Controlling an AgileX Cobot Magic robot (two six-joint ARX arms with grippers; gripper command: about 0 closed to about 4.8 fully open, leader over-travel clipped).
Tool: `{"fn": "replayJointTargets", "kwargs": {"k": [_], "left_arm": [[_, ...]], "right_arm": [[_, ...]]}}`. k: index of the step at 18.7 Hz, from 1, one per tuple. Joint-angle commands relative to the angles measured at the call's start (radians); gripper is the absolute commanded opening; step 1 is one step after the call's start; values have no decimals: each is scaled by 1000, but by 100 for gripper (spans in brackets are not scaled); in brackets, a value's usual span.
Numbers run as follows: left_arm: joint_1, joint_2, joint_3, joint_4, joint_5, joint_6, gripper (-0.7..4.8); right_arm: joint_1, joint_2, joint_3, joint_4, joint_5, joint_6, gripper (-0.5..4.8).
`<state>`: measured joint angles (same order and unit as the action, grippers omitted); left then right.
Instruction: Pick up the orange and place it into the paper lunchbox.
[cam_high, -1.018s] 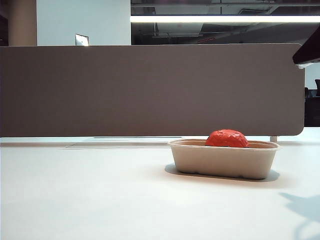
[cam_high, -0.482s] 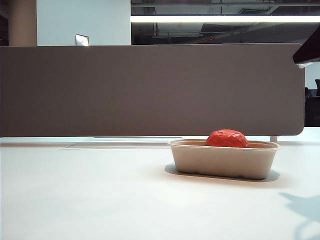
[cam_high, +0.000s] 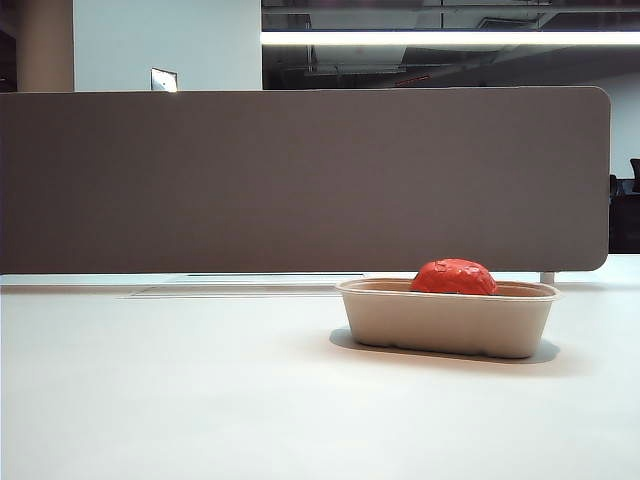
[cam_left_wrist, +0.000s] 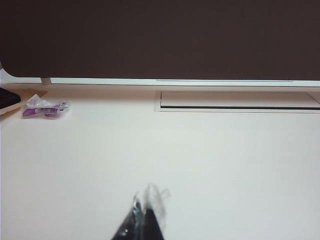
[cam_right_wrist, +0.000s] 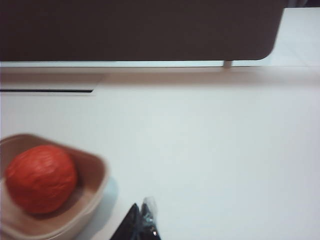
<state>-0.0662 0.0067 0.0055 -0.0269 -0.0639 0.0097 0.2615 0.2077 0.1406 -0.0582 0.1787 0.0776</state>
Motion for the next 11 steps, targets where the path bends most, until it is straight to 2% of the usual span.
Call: {"fn": "replayJointTargets", "kwargs": {"k": [1,7,11], "left_arm": [[-1,-3,-2,6,0,5,-1],[-1,-3,-2,5,-1,5,-1],[-1,-3,-2,6,-1,5,-1]], "right_arm": [[-60,-97,-45,19,-10,-3,-5],[-91,-209,-117,20,-25,-4,-5],[-92,-205,-137,29,-24,-82,-5]]}}
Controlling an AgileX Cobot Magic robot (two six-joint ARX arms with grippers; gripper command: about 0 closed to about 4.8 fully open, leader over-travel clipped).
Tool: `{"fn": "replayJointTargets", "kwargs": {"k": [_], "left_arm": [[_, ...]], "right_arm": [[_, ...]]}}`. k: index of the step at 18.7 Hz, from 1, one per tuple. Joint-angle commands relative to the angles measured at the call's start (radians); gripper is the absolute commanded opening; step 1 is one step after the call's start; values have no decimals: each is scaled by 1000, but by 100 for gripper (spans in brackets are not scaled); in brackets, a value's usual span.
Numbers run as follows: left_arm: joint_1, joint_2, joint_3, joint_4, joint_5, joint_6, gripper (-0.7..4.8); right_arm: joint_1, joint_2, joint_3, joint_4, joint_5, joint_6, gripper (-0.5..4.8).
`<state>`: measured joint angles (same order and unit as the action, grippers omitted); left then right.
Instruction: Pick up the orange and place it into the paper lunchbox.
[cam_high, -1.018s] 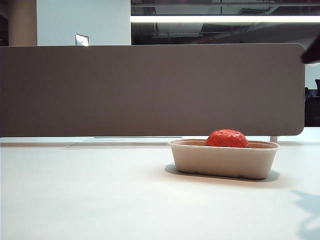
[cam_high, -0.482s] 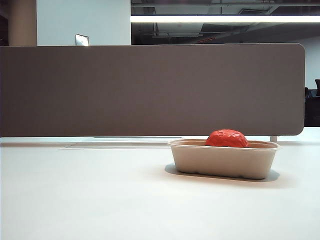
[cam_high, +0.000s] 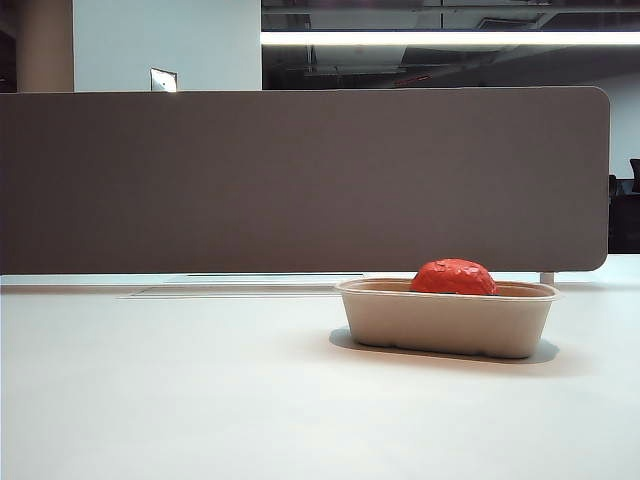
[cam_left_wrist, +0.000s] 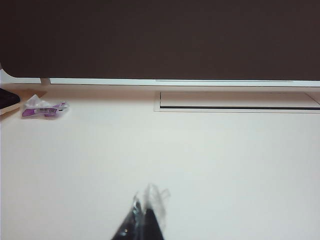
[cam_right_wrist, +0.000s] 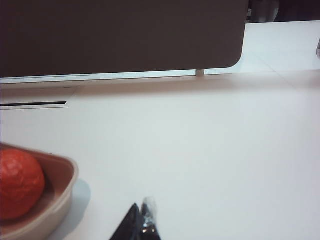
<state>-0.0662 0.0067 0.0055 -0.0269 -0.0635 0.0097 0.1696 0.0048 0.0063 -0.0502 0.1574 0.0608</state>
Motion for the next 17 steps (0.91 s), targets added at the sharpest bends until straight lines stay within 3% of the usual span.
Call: {"fn": "replayJointTargets", "kwargs": {"k": [1,12,17], "left_arm": [[-1,-3,-2,5,-2,5,-1],[-1,-3,-2,5,-1,5,-1],[-1,-3,-2,6,-1,5,-1]], "right_arm": [[0,-2,-3,26,-3,-91,-5],[-5,-2,-3,33,-7,-95,-5],[-13,-2,-3,33,-86,-95,-5]]}}
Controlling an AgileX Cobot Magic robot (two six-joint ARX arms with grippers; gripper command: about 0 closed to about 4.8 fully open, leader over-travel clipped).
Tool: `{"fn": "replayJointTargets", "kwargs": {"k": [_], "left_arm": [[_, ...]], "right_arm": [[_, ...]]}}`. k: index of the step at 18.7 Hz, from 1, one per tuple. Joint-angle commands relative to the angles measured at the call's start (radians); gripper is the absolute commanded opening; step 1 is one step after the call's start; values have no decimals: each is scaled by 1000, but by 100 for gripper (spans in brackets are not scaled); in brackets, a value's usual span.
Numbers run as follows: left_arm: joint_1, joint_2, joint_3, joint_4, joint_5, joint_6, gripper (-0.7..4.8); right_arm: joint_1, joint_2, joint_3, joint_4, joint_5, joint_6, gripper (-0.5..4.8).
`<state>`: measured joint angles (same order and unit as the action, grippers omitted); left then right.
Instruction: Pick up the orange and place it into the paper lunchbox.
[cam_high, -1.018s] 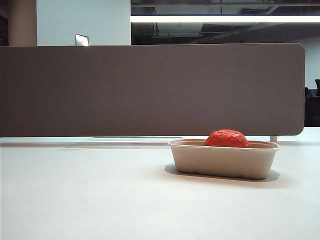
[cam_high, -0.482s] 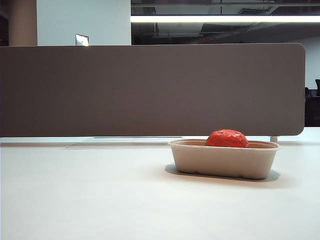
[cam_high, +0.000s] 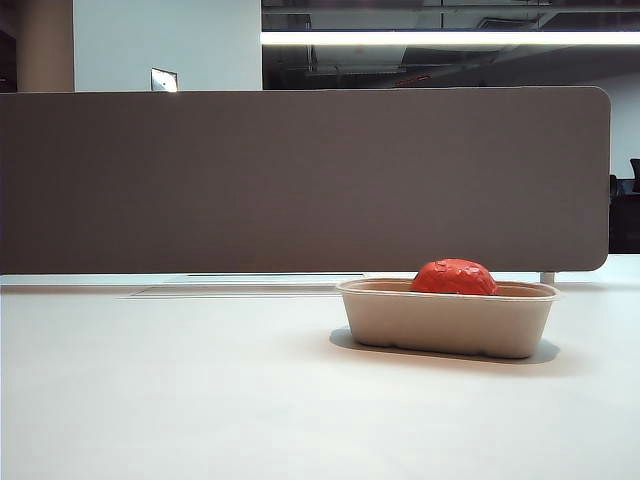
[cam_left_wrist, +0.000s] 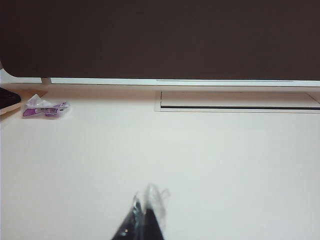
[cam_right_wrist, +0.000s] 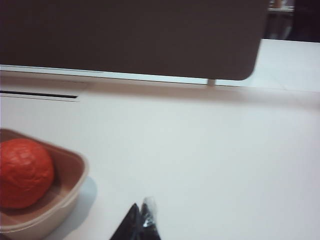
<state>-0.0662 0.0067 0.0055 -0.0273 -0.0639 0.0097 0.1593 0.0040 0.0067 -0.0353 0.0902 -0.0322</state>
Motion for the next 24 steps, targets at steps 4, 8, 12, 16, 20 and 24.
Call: {"fn": "replayJointTargets", "kwargs": {"k": [4,8,12,16,20,24], "left_arm": [[-1,-3,-2,6,-1,5,-1],[-1,-3,-2,6,-1,5,-1],[-1,-3,-2,6,0,5,-1],[-1,-3,-2,6,-1,5,-1],[-1,-3,-2,6,-1,5,-1],[-1,-3,-2,6,-1,5,-1]], "right_arm": [[-4,-2,-3,17,20,-2,-5],[-3,-2,-3,17,71,-2,-5],[-3,-2,-3,17,68,-2,-5],[-3,-2,-3,17,68,-2,-5],[-2,-2,-3,17,68,-2,-5],[-2,-2,-3,17,68,-2,-5]]}}
